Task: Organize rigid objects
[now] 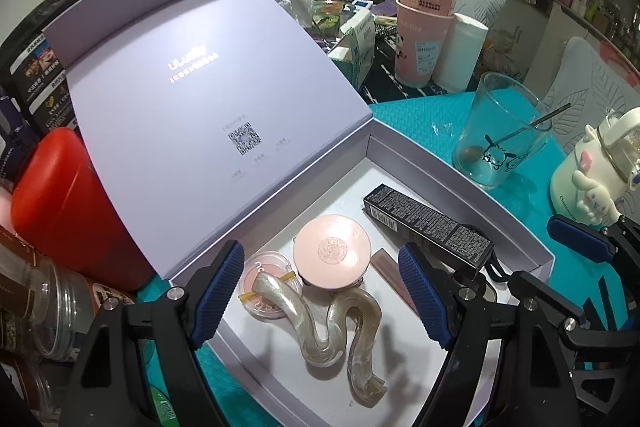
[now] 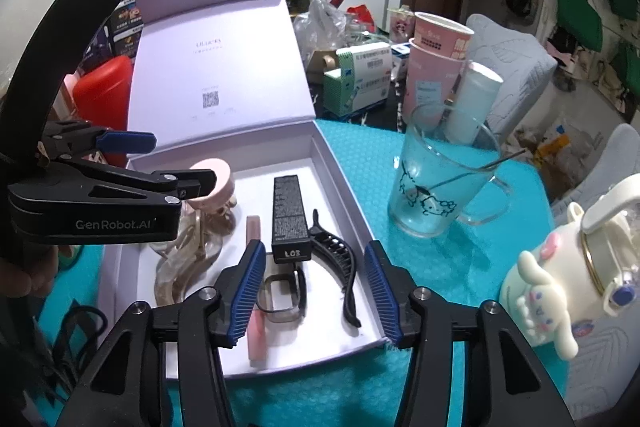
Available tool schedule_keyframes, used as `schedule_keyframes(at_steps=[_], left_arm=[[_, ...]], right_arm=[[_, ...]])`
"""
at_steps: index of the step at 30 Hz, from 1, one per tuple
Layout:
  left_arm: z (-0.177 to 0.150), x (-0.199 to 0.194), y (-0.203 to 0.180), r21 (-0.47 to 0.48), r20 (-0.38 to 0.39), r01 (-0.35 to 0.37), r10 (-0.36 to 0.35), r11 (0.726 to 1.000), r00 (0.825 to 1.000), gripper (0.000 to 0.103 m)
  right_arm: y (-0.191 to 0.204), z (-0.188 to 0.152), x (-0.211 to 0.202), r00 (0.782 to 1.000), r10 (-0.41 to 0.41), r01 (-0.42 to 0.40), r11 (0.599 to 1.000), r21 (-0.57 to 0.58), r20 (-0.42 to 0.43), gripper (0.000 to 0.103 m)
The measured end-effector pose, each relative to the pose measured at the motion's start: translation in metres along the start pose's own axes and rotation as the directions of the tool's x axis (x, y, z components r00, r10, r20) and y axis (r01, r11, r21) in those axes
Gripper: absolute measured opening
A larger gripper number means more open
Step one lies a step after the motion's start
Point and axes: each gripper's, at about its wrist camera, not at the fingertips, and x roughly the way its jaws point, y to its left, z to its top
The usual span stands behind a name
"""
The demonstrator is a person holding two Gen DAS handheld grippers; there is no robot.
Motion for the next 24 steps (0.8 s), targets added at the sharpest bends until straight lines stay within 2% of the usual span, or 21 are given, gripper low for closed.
schedule_keyframes(at_steps=[3,5,7,10,24], left_arm=[[0.0,-0.004,0.003,-0.009,0.009,-0.017,0.017,1.0,1.0,0.088],[0.0,-0.009,0.006,-0.023,0.029,-0.027,0.028,0.999,0.999,0.102],[0.001,-0.014,0.009,-0.035,0.046,-0.038,0.04,0.999,0.998,0.102],[0.002,-0.024,0.013,-0.046,0.066,-0.04,0.043,0.998,0.997,0.102],[-0.006,-0.085,0.016,-0.052,0.189,-0.053,0.062,0.997,0.98,0.102]], right_arm=[[0.001,0.002,-0.006,1.0,-0.003,0.003,1.0,-0.001,0.012,0.057],[0.002,0.003,-0.01,1.0,-0.005,0.005,1.0,0.002,0.024,0.058],[0.003,0.005,-0.014,1.0,-0.006,0.006,1.0,0.004,0.031,0.058],[0.005,0.006,-0.022,0.999,-0.009,0.008,1.0,0.009,0.049,0.066],[0.012,0.012,-0.073,0.986,-0.028,0.028,1.0,0.004,0.167,0.071]])
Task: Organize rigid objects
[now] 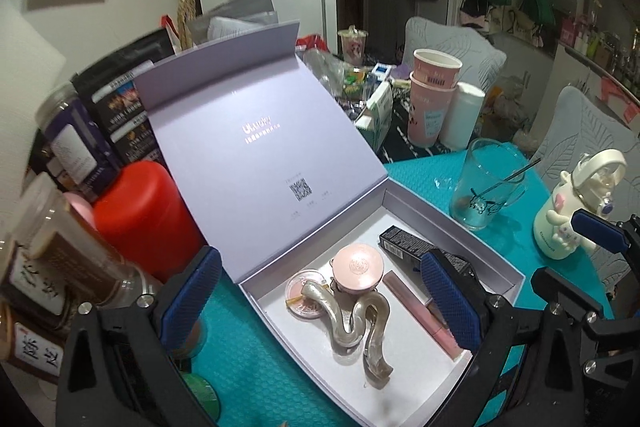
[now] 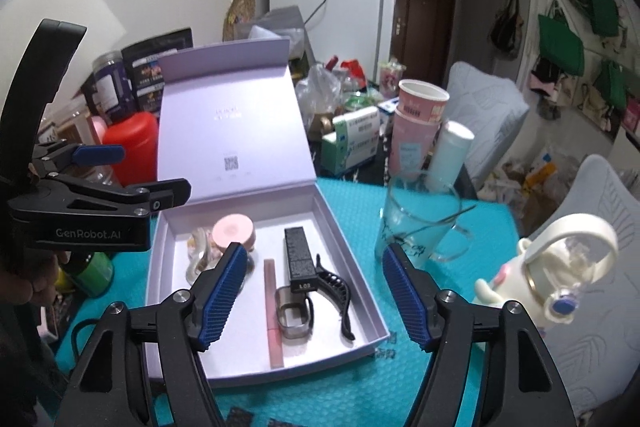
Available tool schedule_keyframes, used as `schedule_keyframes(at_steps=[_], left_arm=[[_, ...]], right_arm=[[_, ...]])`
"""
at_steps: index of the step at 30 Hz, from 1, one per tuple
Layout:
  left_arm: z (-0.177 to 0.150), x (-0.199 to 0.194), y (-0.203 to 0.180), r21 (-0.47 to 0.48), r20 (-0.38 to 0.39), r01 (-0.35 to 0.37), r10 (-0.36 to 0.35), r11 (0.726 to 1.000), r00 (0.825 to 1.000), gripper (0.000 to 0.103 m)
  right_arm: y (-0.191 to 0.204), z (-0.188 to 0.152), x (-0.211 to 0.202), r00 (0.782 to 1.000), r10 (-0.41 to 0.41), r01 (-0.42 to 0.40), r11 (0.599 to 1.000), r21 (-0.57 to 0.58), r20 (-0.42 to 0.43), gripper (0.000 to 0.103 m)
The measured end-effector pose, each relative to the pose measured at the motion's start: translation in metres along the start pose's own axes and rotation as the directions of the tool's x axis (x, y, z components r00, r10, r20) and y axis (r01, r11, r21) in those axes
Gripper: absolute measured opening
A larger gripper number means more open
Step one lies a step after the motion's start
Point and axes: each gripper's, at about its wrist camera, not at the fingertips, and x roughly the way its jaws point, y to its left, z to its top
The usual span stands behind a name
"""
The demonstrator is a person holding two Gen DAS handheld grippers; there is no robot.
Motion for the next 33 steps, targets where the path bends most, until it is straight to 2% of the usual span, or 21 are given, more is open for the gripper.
schedule_keyframes(at_steps=[8,15,24,33], left_arm=[[-0.004,-0.037,-0.001,0.01,0.073,-0.047,0.047,0.999,0.996,0.102],[-0.013,-0.062,-0.001,0.006,0.1,-0.042,0.041,0.999,0.994,0.102],[-0.04,-0.083,-0.003,0.006,0.106,-0.045,0.044,0.999,0.993,0.102],[-0.074,-0.093,0.0,-0.032,0.085,-0.042,0.044,0.999,0.995,0.102]], right_arm=[[0.005,0.001,-0.031,0.999,-0.018,0.018,1.0,-0.002,0.049,0.076],[0.012,-0.004,-0.056,0.997,-0.02,0.021,1.0,-0.006,0.081,0.081],[0.022,-0.024,-0.075,0.996,-0.036,0.033,0.999,0.04,0.082,0.082],[0.031,-0.049,-0.083,0.998,-0.036,0.033,0.997,0.075,0.043,0.082]])
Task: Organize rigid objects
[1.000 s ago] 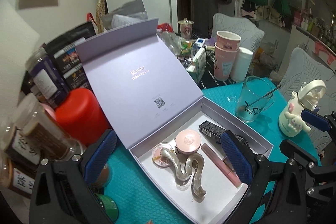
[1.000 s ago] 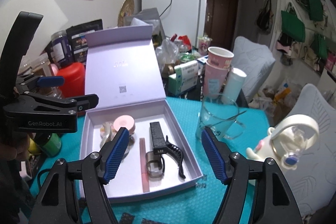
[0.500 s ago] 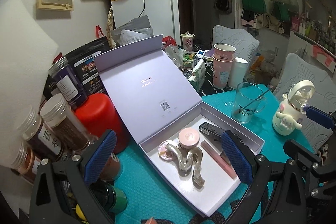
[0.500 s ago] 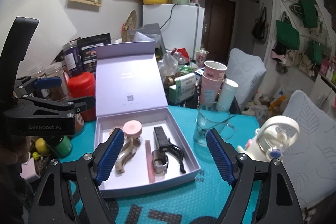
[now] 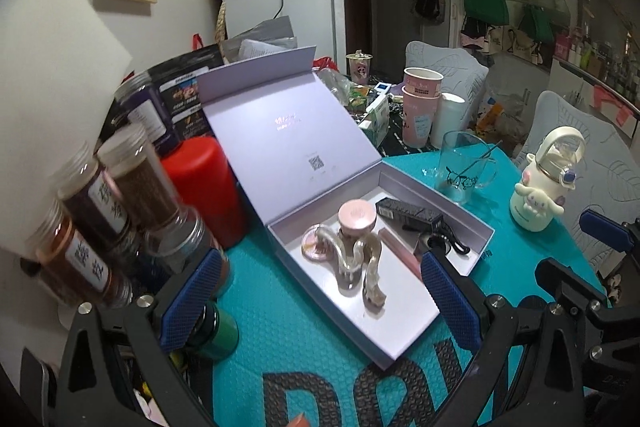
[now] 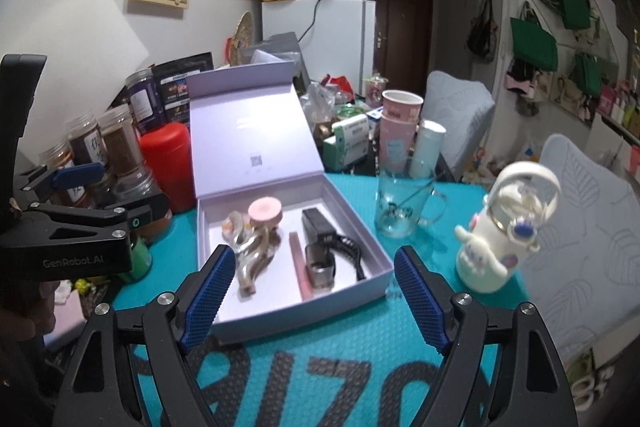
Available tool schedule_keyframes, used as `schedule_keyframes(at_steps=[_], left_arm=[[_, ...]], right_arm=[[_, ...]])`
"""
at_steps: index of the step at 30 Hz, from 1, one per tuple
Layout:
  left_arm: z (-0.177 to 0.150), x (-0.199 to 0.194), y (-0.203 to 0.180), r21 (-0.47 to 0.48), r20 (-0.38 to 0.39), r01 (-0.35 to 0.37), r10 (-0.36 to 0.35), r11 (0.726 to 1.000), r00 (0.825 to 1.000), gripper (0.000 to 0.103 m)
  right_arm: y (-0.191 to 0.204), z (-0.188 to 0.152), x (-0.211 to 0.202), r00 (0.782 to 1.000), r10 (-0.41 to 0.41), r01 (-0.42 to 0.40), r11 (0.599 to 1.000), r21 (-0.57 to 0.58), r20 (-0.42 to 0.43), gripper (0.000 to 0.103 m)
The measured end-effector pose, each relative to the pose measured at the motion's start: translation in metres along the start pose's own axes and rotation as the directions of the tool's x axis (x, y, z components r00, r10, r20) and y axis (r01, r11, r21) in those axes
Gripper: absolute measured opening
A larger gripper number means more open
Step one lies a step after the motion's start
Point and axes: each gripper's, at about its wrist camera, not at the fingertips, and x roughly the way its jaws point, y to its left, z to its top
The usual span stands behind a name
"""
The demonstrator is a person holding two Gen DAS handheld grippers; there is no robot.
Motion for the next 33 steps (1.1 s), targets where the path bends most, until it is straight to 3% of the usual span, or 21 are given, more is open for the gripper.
schedule_keyframes(at_steps=[17,33], left_arm=[[-0.036,0.006,0.006,-0.038,-0.082,0.027,-0.03,0.999,0.996,0.102],[-0.034,0.013,0.0,-0.018,-0.097,0.045,-0.046,0.999,0.994,0.102]], right_arm=[[0.013,-0.031,0.003,0.998,-0.015,0.017,1.0,0.026,-0.064,0.082],[0.011,-0.036,0.011,0.996,-0.016,0.019,0.999,0.039,-0.093,0.082]])
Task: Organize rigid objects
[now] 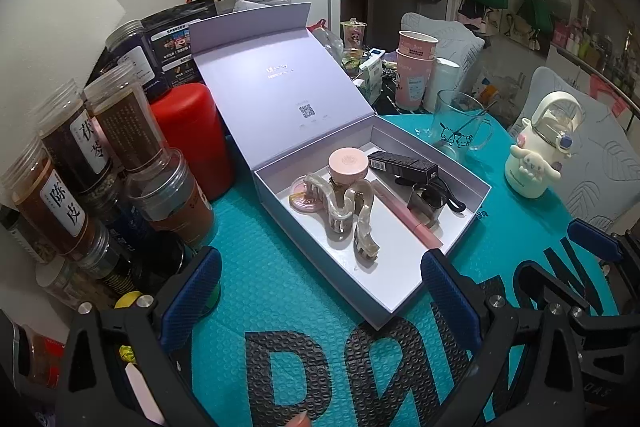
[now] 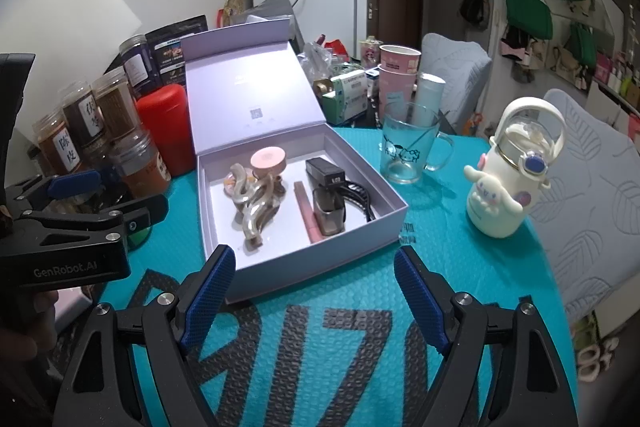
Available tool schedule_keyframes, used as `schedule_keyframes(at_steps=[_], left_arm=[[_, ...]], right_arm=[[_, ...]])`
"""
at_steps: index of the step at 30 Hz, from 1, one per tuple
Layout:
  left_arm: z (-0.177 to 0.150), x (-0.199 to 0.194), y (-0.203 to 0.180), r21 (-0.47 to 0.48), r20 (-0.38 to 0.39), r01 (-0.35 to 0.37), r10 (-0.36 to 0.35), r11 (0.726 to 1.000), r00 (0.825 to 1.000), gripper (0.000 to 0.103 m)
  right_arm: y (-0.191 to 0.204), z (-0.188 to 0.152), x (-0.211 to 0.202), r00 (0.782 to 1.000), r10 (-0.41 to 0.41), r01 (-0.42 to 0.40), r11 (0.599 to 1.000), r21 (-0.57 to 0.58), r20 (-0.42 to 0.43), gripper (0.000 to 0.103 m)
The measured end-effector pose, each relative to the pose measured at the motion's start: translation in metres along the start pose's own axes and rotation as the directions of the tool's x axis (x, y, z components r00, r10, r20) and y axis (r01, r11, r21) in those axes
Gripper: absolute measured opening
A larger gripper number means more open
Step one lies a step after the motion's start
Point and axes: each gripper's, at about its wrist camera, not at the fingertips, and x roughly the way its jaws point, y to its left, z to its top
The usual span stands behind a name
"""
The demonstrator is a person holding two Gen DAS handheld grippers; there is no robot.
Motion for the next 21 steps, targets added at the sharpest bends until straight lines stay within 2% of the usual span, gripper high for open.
schedule_keyframes(at_steps=[21], left_arm=[[0.002,0.0074,-0.0048,0.022,-0.019,-0.01,0.01,1.0,1.0,0.102]], right_arm=[[-0.001,0.001,0.0038,1.0,-0.006,0.006,1.0,-0.001,-0.005,0.082]])
